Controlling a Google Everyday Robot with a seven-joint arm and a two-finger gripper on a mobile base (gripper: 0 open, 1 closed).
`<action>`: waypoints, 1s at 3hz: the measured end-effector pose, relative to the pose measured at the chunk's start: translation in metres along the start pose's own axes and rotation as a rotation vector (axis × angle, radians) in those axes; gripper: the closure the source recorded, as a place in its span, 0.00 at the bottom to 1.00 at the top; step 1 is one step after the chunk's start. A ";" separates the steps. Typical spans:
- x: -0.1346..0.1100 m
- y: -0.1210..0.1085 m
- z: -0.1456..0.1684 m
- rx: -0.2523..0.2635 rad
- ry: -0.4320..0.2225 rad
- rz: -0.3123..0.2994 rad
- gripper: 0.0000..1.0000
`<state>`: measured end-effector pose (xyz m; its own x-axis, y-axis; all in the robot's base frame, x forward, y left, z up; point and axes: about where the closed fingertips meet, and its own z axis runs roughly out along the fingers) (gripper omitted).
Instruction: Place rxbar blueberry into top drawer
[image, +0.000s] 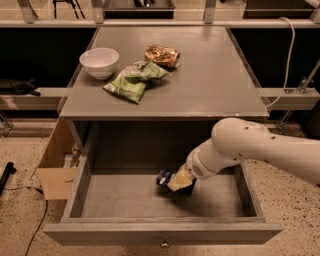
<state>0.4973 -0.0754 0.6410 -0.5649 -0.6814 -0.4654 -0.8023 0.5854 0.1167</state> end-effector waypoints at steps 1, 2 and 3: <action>0.001 0.010 0.030 -0.031 0.035 -0.005 1.00; 0.001 0.011 0.034 -0.037 0.040 -0.006 1.00; 0.001 0.011 0.034 -0.037 0.040 -0.006 0.95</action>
Offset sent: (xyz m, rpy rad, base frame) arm -0.0028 0.0181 -0.0260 -0.0116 0.0400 0.0233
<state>0.4942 -0.0543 0.6118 -0.5664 -0.7025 -0.4308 -0.8120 0.5651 0.1461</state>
